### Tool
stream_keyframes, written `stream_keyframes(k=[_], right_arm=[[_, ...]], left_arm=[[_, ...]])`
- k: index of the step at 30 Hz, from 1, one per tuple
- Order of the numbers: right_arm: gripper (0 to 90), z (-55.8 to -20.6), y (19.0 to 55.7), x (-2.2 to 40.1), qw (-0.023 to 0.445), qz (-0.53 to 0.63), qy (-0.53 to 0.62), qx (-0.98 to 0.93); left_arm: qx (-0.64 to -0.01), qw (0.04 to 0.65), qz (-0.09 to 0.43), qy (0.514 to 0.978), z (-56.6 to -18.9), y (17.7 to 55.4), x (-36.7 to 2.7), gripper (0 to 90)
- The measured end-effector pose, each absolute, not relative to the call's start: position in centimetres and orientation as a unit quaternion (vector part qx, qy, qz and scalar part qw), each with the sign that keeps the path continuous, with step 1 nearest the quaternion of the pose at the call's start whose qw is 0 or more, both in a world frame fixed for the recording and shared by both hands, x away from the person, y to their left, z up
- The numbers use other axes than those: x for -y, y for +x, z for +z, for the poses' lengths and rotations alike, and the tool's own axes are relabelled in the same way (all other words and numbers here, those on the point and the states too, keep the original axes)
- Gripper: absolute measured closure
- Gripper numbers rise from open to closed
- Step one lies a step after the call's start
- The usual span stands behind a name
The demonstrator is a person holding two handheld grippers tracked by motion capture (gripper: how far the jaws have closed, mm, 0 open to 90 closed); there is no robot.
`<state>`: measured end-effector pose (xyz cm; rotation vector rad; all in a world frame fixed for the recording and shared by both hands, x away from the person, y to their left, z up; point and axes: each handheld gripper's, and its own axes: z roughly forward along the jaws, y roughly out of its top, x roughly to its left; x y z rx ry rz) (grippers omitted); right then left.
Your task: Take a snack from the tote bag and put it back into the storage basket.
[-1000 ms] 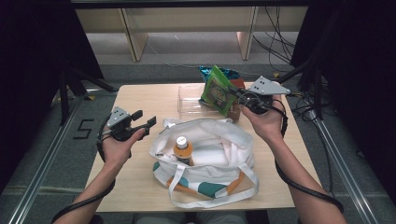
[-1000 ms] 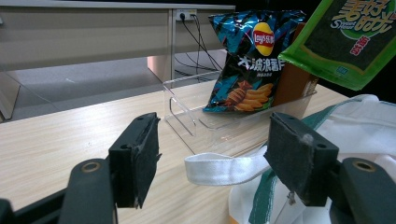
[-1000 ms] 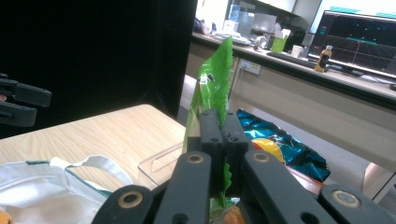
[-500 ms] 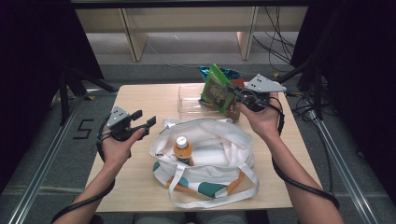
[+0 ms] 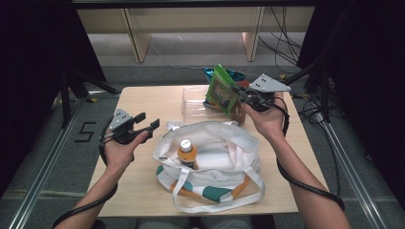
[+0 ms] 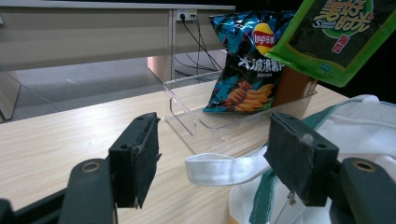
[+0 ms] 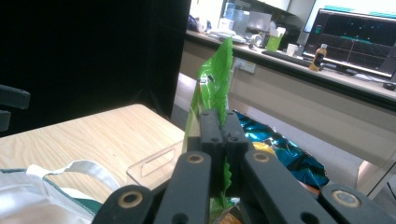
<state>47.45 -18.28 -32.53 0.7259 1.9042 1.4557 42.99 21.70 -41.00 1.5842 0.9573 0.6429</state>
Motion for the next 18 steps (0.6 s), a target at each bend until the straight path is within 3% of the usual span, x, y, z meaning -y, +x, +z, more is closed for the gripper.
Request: stream_keyframes(k=[8, 18], right_arm=[[90.0, -32.4, 48.2, 18.3, 0.335, 0.549, 0.27, -0.717], [90.0, -32.5, 48.8, 18.1, 0.324, 0.543, 0.286, -0.72]], left_arm=[[-0.404, 0.558, 0.272, 0.672, -41.0, 43.0, -21.7, 33.5], [-0.404, 0.556, 0.274, 0.673, -41.0, 43.0, -21.8, 33.5]])
